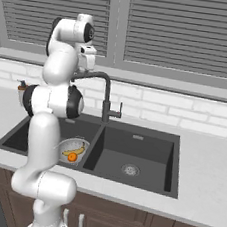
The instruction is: Put the colander in the sink, put the tangerine, banana in the colander, and turn on the sink faucet and pour water over the colander.
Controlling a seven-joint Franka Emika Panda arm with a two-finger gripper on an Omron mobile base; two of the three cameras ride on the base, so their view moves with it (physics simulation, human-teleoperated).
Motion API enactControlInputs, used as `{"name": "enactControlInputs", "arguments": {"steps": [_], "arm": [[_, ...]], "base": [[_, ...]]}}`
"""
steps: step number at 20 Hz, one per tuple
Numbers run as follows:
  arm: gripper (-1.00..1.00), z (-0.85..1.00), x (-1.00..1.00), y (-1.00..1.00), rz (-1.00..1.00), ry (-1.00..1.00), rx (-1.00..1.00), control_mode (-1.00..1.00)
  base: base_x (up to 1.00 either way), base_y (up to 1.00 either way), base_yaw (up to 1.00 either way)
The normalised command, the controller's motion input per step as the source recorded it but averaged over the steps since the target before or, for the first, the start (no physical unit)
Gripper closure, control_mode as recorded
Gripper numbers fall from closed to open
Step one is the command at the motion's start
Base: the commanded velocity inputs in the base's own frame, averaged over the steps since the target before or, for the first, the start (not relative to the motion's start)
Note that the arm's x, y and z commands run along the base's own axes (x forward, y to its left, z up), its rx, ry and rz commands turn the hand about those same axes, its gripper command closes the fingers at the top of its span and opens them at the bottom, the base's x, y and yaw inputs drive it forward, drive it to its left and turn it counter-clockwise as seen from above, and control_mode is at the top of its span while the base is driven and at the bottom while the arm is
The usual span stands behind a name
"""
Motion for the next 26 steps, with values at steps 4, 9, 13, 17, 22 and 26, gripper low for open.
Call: {"name": "enactControlInputs", "arguments": {"steps": [4,9,13,17,22,26], "arm": [[-1.0,0.25,-0.58,-0.12,0.0,-0.04,0.11,-1.0],[-1.0,0.03,-0.93,-0.43,0.01,-0.28,0.1,-1.0],[-1.0,-0.01,-0.96,-0.53,0.12,-0.36,0.01,-1.0],[-1.0,-0.03,-0.85,-0.52,0.27,-0.38,0.0,-1.0],[-1.0,-0.17,-0.66,-0.62,0.47,-0.48,0.0,-1.0],[-1.0,-0.11,-0.18,-0.62,0.46,-0.24,0.0,-1.0]], "base": [[0.0,0.0,0.0],[0.0,0.0,0.0],[0.0,0.0,0.0],[0.0,0.0,0.0],[0.0,0.0,0.0],[0.0,0.0,0.0]]}}
